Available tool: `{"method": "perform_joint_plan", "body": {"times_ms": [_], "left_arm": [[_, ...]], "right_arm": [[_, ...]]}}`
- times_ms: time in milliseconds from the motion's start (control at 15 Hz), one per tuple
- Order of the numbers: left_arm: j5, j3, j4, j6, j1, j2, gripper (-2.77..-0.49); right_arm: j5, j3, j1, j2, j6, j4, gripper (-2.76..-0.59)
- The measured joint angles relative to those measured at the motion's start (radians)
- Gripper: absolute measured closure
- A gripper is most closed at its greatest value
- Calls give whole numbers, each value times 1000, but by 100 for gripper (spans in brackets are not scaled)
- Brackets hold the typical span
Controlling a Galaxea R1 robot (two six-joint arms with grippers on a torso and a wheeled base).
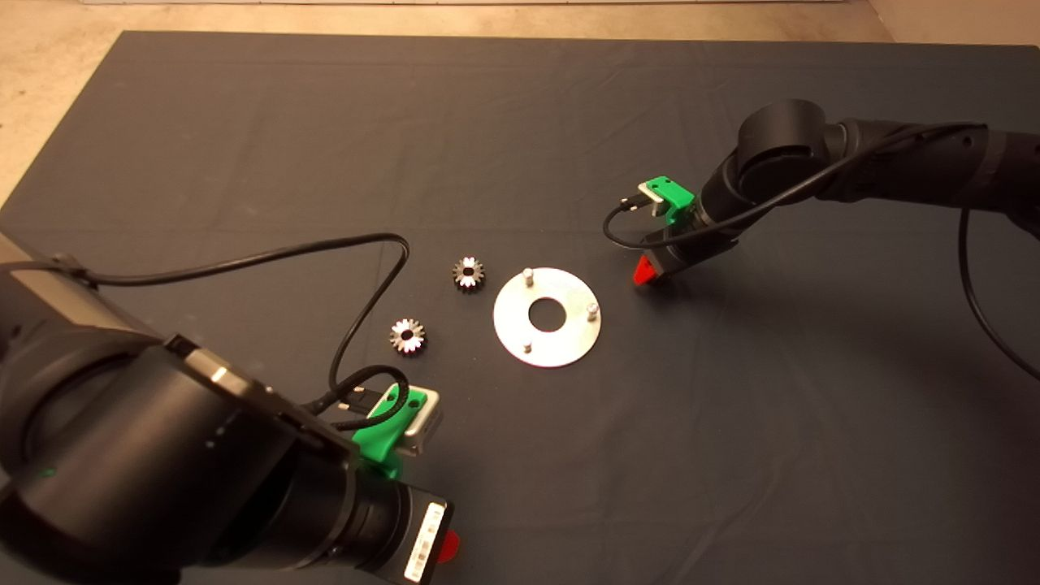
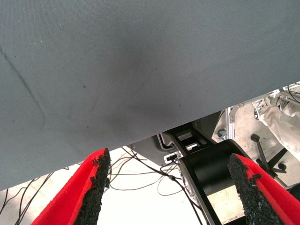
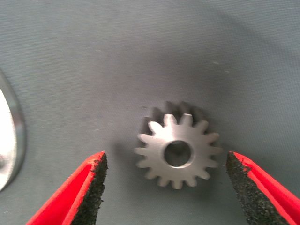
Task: Install three planetary gears onto the carrier pins
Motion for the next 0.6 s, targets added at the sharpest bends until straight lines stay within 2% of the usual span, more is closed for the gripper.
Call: {"method": "perform_joint_plan", "body": {"times_ms": [133,267,333,467,533,600], "left_arm": [[0,0,0,0,0,0,-178],[0,0,0,0,0,0,-178],[0,0,0,0,0,0,-178],[0,0,0,0,0,0,-178],[0,0,0,0,0,0,-178],[0,0,0,0,0,0,-178]], "right_arm": [[-1,0,0,-3,0,0,-171],[-1,0,-3,-6,-4,0,-168],[-1,0,-8,-5,-6,0,-159],[0,-4,-16,-5,-23,0,-154],[2,-15,-23,-5,-30,0,-142],[1,-27,-30,-5,-32,0,-141]]}}
